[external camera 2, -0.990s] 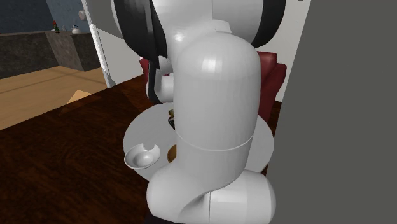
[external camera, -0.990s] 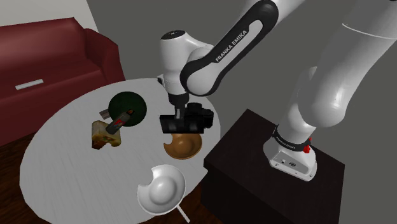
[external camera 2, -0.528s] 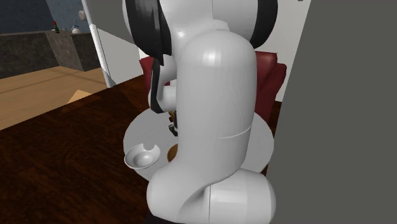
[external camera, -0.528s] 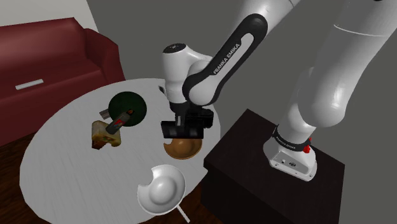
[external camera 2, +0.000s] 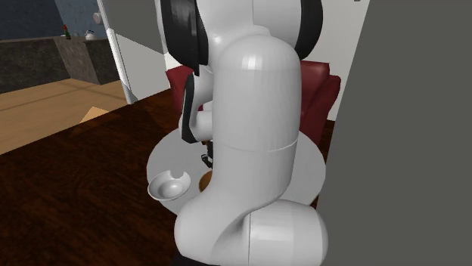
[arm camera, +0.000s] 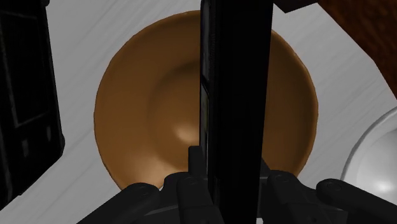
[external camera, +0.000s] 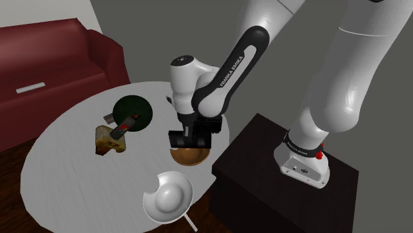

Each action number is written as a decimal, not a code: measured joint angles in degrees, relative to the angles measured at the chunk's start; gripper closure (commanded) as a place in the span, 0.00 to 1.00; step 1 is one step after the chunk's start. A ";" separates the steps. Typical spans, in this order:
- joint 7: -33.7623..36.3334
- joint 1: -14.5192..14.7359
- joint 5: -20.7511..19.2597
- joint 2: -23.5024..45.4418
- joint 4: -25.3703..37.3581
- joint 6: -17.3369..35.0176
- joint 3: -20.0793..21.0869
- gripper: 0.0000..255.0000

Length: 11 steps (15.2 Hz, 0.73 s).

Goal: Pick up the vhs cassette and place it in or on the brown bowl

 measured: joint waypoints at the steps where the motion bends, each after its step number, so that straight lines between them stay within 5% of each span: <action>1: 0.02 0.00 -0.03 0.04 0.00 0.07 -0.01 1.00; 4: 0.06 0.01 -0.06 0.08 0.01 0.12 -0.01 1.00; 5: 0.06 0.01 -0.07 0.08 0.01 0.11 -0.01 0.00; 11: 0.05 0.01 -0.07 0.11 0.01 0.12 -0.01 0.00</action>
